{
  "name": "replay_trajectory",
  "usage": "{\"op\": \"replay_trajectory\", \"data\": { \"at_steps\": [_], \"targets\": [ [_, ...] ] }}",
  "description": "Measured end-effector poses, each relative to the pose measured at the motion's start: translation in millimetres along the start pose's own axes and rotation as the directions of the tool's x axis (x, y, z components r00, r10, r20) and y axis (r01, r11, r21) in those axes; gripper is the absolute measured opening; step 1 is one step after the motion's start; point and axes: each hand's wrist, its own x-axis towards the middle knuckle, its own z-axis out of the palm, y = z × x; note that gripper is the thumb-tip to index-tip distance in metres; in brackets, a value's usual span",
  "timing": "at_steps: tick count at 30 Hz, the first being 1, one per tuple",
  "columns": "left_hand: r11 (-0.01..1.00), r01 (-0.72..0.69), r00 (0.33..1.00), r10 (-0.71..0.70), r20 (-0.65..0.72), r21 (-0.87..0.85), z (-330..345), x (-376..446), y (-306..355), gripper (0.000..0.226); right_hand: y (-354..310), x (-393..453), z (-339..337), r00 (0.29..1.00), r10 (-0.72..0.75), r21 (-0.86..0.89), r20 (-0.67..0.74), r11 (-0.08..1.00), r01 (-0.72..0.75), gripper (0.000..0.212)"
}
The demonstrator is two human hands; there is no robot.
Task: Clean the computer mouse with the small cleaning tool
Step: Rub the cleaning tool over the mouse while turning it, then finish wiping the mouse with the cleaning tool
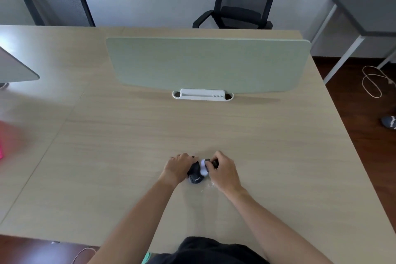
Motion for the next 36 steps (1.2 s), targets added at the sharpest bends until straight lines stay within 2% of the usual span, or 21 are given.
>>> {"op": "replay_trajectory", "data": {
  "at_steps": [4,6,10,14,16,18,20,22,25,28,31,32,36],
  "targets": [
    [0.999,-0.012,1.000,0.012,-0.004,-0.043,-2,1,0,0.029,-10,-3,3,0.986,-0.025,0.083,0.164,0.997,0.011,0.028],
    [0.994,-0.006,1.000,0.009,0.023,-0.112,-3,2,-1,0.030,-11,-4,6,0.982,0.000,0.074,0.188,0.997,-0.014,0.029],
    [0.981,0.039,0.997,-0.025,0.073,-0.192,2,0,1,0.065,0,-1,-1,0.995,0.082,0.063,0.062,0.994,-0.086,0.021],
    [0.970,0.056,0.998,-0.050,0.034,-0.237,17,-5,2,0.096,9,3,-17,0.997,0.037,0.102,-0.073,0.994,-0.029,0.016],
    [0.963,0.057,0.998,-0.050,0.031,-0.264,21,-6,3,0.101,15,5,-24,0.990,0.003,0.087,-0.139,0.996,0.009,0.013],
    [0.956,0.033,0.999,-0.033,0.005,-0.290,25,-7,5,0.099,22,4,-30,0.988,-0.036,0.029,-0.151,0.999,0.041,0.010],
    [0.951,-0.002,1.000,-0.008,-0.030,-0.308,28,-7,7,0.094,29,1,-34,0.991,-0.072,-0.088,-0.114,0.994,0.062,0.018],
    [0.947,-0.015,0.999,0.002,-0.043,-0.321,30,-6,10,0.091,35,-4,-36,0.996,-0.056,-0.221,-0.076,0.975,0.038,0.026],
    [0.943,-0.037,0.998,0.017,-0.062,-0.330,31,-6,12,0.090,41,-11,-32,1.000,-0.018,-0.356,-0.001,0.935,0.016,0.022],
    [0.946,-0.051,0.997,0.031,-0.066,-0.319,32,-6,13,0.088,42,-15,-24,0.994,0.064,-0.236,0.084,0.971,-0.043,0.023],
    [0.955,-0.060,0.997,0.045,-0.060,-0.291,31,-6,14,0.089,38,-22,-19,0.987,0.131,-0.119,0.091,0.986,-0.120,0.015],
    [0.959,-0.062,0.997,0.049,-0.056,-0.278,30,-6,15,0.089,35,-25,-19,0.988,0.127,-0.133,0.089,0.985,-0.115,0.011],
    [0.965,-0.065,0.997,0.054,-0.050,-0.254,27,-5,21,0.088,27,-30,-18,0.996,0.072,-0.141,0.051,0.988,-0.064,0.026]
  ]
}}
